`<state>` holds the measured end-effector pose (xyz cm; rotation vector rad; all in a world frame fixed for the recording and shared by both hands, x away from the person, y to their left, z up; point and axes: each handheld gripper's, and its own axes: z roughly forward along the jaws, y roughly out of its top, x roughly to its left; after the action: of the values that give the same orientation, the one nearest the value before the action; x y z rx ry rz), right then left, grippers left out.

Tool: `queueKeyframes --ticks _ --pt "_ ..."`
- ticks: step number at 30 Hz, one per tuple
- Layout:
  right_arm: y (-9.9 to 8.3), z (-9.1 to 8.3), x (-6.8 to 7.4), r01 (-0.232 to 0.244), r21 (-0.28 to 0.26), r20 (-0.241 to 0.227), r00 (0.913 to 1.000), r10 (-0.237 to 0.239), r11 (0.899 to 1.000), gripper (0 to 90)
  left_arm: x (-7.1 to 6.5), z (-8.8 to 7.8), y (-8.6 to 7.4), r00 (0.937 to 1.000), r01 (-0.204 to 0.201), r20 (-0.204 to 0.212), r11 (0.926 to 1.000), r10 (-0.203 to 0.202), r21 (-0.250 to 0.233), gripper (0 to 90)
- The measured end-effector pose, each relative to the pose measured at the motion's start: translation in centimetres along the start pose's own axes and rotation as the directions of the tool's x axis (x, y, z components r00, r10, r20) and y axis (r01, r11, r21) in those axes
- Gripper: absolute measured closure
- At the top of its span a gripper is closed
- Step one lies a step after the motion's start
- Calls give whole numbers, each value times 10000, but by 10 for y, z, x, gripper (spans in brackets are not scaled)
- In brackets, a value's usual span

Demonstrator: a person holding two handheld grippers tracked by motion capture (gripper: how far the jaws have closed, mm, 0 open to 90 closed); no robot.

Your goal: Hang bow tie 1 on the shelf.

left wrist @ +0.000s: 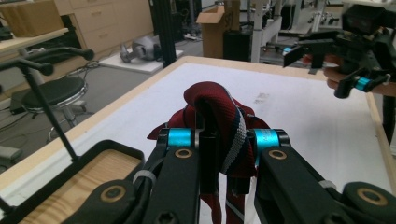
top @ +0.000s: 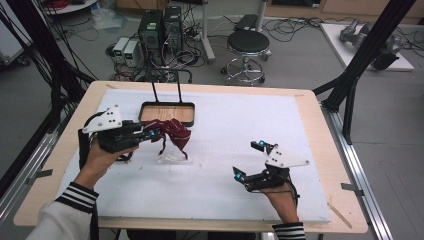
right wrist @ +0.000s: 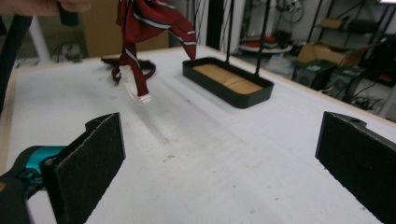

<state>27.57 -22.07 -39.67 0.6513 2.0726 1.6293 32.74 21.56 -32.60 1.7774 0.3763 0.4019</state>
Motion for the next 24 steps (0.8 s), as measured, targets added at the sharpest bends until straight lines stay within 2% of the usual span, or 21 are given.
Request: queueKeyframes --ticks 1,2,3,4,5,6,7,8,9,10,11,12,13,14,15,16,17,19,21,22,24 --pt "-6 -8 0 -216 -492 260 9994 229 9986 5 2 -2 1 10000 -26 -88 10000 26 -9 847" --pt "-6 -8 0 -216 -492 260 9994 229 9986 5 4 -3 2 9998 -17 -190 10000 17 -23 847" --pt "-12 -14 -1 -355 -745 495 9980 392 9966 5 6 -5 2 9996 8 -287 10000 -10 -70 847" --pt "-12 -14 -1 -355 -745 495 9980 392 9966 5 8 -6 3 9994 9 -344 9999 -13 -106 847" --pt "-18 -18 -3 -452 -900 799 9954 524 9949 5 13 -10 4 9986 89 -525 9996 -102 -256 847" --pt "-18 -18 -3 -452 -900 799 9954 524 9949 5 13 -10 4 9986 89 -525 9996 -102 -256 846" --pt "-24 -21 -4 -512 -1019 1046 9926 619 9935 5 16 -12 5 9977 116 -666 9994 -138 -335 846" --pt "-24 -21 -4 -512 -1019 1046 9926 619 9935 5 19 -13 6 9968 133 -779 9993 -160 -354 846" --pt "-27 -23 -5 -538 -901 1323 9890 655 9945 5 22 -15 7 9959 107 -889 9994 -137 -338 847" --pt "-27 -23 -5 -538 -901 1323 9890 655 9945 5 23 -16 7 9951 124 -976 9993 -157 -341 847" --pt "-28 -26 -5 -374 -1072 1555 9864 539 9935 5 27 -18 8 9938 131 -1096 9992 -171 -365 846" --pt "-28 -26 -5 -374 -1072 1555 9864 539 9935 5 29 -19 9 9931 139 -1162 9992 -182 -380 846" --pt "-30 -29 -6 -489 -1310 1658 9836 705 9902 5 34 -22 10 9905 147 -1362 9991 -200 -396 846" --pt "-30 -29 -6 -489 -1310 1658 9836 705 9902 5 34 -22 10 9905 147 -1362 9991 -200 -396 846" --pt "-33 -31 -7 -548 -1500 1878 9787 829 9872 5 36 -23 11 9892 155 -1451 9991 -210 -391 846" --pt "-33 -31 -7 -548 -1500 1878 9787 829 9872 5 38 -24 11 9882 181 -1513 9991 -238 -389 846" --pt "-36 -33 -8 -628 -1527 2098 9732 944 9863 5 42 -26 13 9857 222 -1660 9989 -288 -415 846" --pt "-37 -34 -8 -545 -1571 2223 9709 890 9861 5 44 -28 14 9844 229 -1731 9986 -306 -468 846" --pt "-41 -37 -9 -544 -1808 2615 9599 1013 9820 5 47 -30 16 9814 213 -1891 9982 -315 -555 846" --pt "-41 -37 -9 -544 -1808 2615 9599 1013 9820 5 50 -31 17 9794 187 -1997 9981 -302 -595 846" --pt "-43 -37 -9 -482 -1866 2837 9536 1008 9813 5 54 -34 20 9764 174 -2137 9978 -306 -638 846"
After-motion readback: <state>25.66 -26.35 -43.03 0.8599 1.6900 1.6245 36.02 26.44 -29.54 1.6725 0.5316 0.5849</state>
